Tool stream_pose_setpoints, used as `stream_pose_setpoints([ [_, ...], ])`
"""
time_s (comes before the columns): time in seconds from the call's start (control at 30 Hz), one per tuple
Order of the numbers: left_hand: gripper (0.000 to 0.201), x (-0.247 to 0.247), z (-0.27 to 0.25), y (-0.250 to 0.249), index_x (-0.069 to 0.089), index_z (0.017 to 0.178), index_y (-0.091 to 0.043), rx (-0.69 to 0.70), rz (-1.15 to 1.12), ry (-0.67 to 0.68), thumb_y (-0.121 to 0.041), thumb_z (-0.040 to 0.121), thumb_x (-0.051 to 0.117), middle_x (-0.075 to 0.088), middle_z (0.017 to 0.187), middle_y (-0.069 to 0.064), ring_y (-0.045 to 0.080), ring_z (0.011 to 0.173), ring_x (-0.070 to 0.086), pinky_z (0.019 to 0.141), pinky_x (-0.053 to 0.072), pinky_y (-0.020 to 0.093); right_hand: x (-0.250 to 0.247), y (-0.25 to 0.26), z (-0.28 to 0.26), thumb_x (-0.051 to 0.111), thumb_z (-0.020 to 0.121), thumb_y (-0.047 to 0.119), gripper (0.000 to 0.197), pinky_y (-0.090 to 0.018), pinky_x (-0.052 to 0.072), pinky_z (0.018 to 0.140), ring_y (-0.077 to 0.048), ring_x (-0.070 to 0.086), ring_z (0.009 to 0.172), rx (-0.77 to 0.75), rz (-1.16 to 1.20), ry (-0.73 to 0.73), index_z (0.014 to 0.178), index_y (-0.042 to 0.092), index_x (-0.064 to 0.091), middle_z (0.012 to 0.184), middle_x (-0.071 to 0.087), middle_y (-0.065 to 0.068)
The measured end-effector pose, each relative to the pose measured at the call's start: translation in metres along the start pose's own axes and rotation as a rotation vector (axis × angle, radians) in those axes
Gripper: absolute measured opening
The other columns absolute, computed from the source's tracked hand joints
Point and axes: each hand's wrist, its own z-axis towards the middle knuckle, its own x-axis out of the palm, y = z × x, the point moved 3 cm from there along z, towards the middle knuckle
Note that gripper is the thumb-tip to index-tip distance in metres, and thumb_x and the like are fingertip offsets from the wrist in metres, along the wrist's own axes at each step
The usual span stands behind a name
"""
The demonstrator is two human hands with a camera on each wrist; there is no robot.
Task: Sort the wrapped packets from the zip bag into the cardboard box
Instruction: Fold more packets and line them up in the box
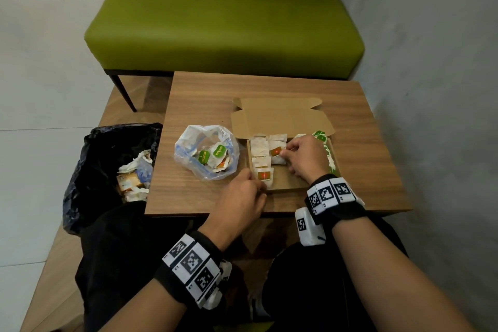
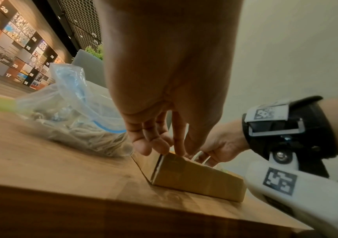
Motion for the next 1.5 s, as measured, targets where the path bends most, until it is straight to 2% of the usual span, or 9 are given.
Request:
stream_pose_setpoints([
  [0.37, 0.031, -0.007, -0.005, -0.003, 0.063, 0.126, -0.021, 0.04, -0.003, 0.0, -0.029, 0.096, 0.056, 0.052, 0.116, -0.005, 0.007, 0.099, 0.055, 0.086, 0.045, 0.019, 0.002, -0.002, -0.005, 0.083, 0.075, 0.022, 0.025, -0.043, 0.061, 0.066, -0.024, 0.072, 0.067, 0.071, 0.055, -0.141, 0.068, 0.024, 0.059, 0.069, 0.071, -0.003],
  [0.53, 0.016, -0.051, -0.015, 0.003, 0.068, 0.105, -0.022, 0.074, -0.023, -0.231, -0.028, 0.093, 0.058, 0.054, 0.099, -0.01, 0.003, 0.088, 0.05, 0.08, 0.044, 0.018, -0.023, 0.022, -0.032, 0.073, 0.088, 0.023, 0.014, -0.031, 0.058, 0.048, -0.011, 0.066, 0.045, 0.025, 0.201, -0.122, 0.081, 0.014, 0.065, 0.061, 0.069, -0.003],
  [0.63, 0.011, -0.088, -0.01, 0.034, 0.07, 0.096, -0.021, -0.03, 0.185, -0.477, -0.026, 0.086, 0.069, 0.055, 0.103, 0.0, 0.018, 0.1, 0.049, 0.083, 0.042, 0.033, -0.023, 0.052, -0.047, 0.07, 0.09, 0.025, 0.01, -0.024, 0.052, 0.056, -0.008, 0.065, 0.062, -0.164, 0.119, -0.145, 0.088, 0.016, 0.07, 0.076, 0.068, 0.006],
  [0.77, 0.019, -0.106, 0.011, 0.071, 0.069, 0.105, -0.03, -0.322, 0.335, -0.303, -0.037, 0.087, 0.067, 0.041, 0.146, 0.007, 0.032, 0.13, 0.038, 0.098, 0.036, 0.052, 0.005, 0.101, -0.063, 0.068, 0.09, 0.031, 0.013, -0.02, 0.039, 0.081, -0.01, 0.046, 0.112, -0.512, -0.065, -0.002, 0.102, 0.027, 0.072, 0.116, 0.054, 0.006],
  [0.9, 0.029, -0.099, 0.021, 0.084, 0.068, 0.114, -0.031, -0.384, 0.339, -0.158, -0.041, 0.087, 0.063, 0.046, 0.145, 0.004, 0.03, 0.127, 0.047, 0.101, 0.036, 0.055, 0.038, 0.126, -0.067, 0.07, 0.087, 0.025, 0.021, -0.048, 0.036, 0.108, -0.026, 0.028, 0.139, -0.655, -0.413, 0.077, 0.107, 0.031, 0.073, 0.148, 0.039, -0.004],
  [1.0, 0.035, -0.094, 0.022, 0.083, 0.066, 0.119, -0.024, -0.361, 0.319, -0.168, -0.032, 0.085, 0.061, 0.06, 0.125, 0.0, 0.028, 0.112, 0.058, 0.096, 0.039, 0.048, 0.049, 0.131, -0.064, 0.068, 0.084, 0.013, 0.031, -0.061, 0.03, 0.109, -0.034, 0.025, 0.141, -0.641, -0.645, 0.054, 0.112, 0.026, 0.07, 0.154, 0.033, -0.011],
  [1.13, 0.035, -0.09, 0.02, 0.08, 0.063, 0.12, -0.02, -0.324, 0.32, -0.182, -0.024, 0.085, 0.06, 0.063, 0.12, 0.001, 0.027, 0.111, 0.059, 0.093, 0.039, 0.043, 0.055, 0.134, -0.063, 0.067, 0.085, 0.013, 0.026, -0.065, 0.028, 0.109, -0.035, 0.031, 0.137, -0.65, -0.837, 0.05, 0.11, 0.022, 0.068, 0.152, 0.034, -0.014],
  [1.37, 0.033, -0.09, 0.017, 0.082, 0.064, 0.119, -0.019, -0.292, 0.247, -0.198, -0.026, 0.087, 0.059, 0.065, 0.121, 0.001, 0.026, 0.113, 0.058, 0.093, 0.037, 0.043, 0.06, 0.129, -0.057, 0.07, 0.086, 0.023, 0.01, -0.06, 0.037, 0.102, -0.031, 0.048, 0.121, -0.697, -0.784, -0.021, 0.092, 0.026, 0.077, 0.136, 0.054, -0.008],
  [1.5, 0.033, -0.092, 0.015, 0.081, 0.063, 0.123, -0.02, -0.29, 0.181, -0.193, -0.03, 0.093, 0.055, 0.057, 0.136, -0.001, 0.025, 0.121, 0.054, 0.099, 0.037, 0.049, 0.041, 0.124, -0.066, 0.07, 0.084, 0.029, 0.011, -0.053, 0.045, 0.095, -0.032, 0.052, 0.117, -0.791, -0.573, -0.099, 0.089, 0.025, 0.078, 0.132, 0.059, -0.01],
])
